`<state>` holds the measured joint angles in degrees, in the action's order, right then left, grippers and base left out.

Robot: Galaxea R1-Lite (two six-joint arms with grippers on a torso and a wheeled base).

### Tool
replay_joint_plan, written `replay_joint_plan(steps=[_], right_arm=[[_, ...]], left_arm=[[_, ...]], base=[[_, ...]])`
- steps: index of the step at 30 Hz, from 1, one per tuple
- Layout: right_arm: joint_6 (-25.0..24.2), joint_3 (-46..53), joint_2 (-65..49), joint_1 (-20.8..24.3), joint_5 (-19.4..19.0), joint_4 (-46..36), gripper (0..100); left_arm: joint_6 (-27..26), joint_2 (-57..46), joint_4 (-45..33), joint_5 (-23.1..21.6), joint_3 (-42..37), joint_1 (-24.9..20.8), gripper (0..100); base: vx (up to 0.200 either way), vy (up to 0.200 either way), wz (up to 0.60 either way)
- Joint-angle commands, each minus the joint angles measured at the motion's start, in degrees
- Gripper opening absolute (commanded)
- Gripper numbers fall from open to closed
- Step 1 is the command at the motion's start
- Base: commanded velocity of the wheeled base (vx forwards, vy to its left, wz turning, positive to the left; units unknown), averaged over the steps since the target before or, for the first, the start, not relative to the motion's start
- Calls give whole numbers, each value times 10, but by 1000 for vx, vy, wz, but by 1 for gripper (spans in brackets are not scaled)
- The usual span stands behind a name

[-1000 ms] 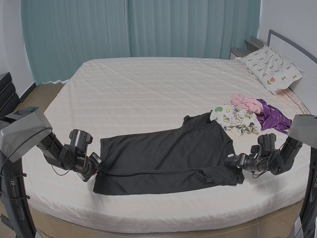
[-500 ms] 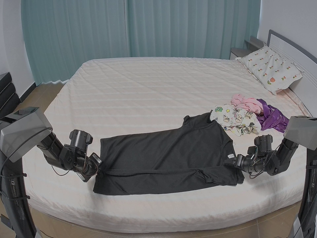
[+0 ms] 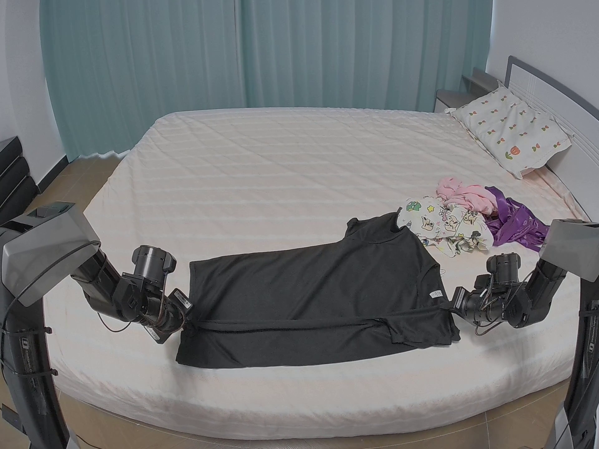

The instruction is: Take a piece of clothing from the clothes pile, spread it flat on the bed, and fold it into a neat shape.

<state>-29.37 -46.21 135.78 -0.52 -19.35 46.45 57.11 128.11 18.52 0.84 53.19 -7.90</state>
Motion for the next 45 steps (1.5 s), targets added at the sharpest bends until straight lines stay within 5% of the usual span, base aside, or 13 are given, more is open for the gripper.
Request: replay_joint_plan(steps=[1, 23, 24, 25, 37, 45], right_arm=[[-13, -5, -9, -12, -2, 4, 0], [-26, 8, 12, -12, -21, 87, 0], [-26, 8, 12, -12, -21, 87, 100], [-26, 8, 12, -11, -21, 87, 100], [-56, 11, 7, -15, -21, 105, 100], [-85, 20, 7, -14, -22, 132, 100]], left_arm=[[0, 11, 3, 14, 2, 0, 0], [-3, 18, 16, 21, 4, -3, 0], [-3, 18, 16, 21, 4, -3, 0], [-3, 18, 16, 21, 4, -3, 100], [-5, -6, 18, 3, -26, 4, 100], [-108, -45, 126, -103, -137, 33, 100]], base=[[0, 0, 0], [0, 0, 0], [0, 0, 0], [0, 0, 0], [0, 0, 0], [0, 0, 0]])
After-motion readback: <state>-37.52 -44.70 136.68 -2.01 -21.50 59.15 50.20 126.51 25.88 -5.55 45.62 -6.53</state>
